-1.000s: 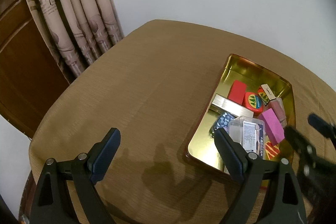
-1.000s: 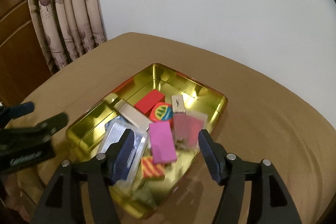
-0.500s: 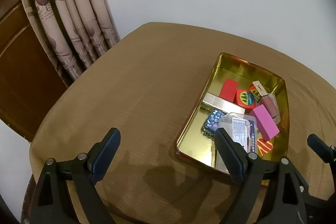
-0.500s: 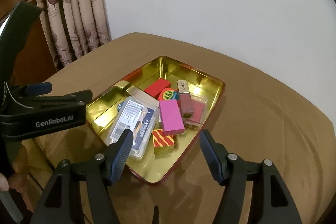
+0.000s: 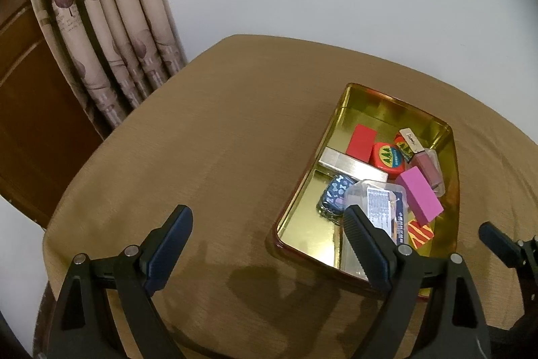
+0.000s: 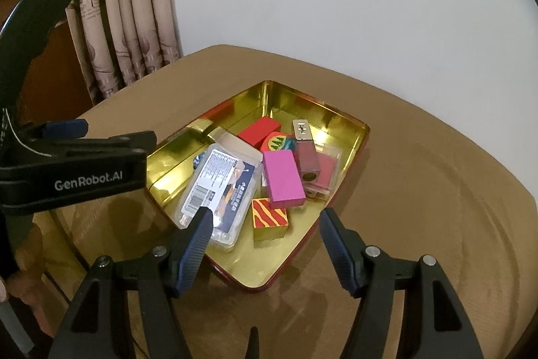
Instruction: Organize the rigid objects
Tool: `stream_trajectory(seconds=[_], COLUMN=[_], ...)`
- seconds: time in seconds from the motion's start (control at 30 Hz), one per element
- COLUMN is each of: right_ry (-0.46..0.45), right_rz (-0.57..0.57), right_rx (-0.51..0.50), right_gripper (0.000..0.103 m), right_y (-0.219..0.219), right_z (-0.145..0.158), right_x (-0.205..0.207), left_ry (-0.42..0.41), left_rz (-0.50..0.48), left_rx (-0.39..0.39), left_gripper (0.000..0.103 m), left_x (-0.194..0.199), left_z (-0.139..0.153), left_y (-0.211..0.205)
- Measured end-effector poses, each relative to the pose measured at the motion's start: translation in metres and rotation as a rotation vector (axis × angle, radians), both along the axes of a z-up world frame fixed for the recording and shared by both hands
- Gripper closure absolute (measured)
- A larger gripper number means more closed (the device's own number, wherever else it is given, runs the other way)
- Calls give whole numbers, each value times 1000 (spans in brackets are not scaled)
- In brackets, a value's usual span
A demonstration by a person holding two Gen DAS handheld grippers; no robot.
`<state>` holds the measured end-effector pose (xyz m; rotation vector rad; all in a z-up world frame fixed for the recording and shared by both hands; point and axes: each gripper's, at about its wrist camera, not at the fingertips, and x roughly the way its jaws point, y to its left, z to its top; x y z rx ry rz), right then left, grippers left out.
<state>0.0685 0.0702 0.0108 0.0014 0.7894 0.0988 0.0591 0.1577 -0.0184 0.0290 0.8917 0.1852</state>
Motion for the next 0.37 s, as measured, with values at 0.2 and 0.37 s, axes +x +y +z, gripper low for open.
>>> stream_trajectory(seconds=[0.2, 0.37], right_ry=[-1, -8], right_rz=[0, 0], right_rx=[-4, -5], right_gripper=[36, 36], right_y=[3, 4], right_z=[-1, 0], right_x=[1, 0], left_ry=[-4, 1], left_rz=[5, 6], left_rx=[-23, -22], left_gripper=[14, 12], left_x=[0, 0], left_z=[0, 0], left_y=[5, 4])
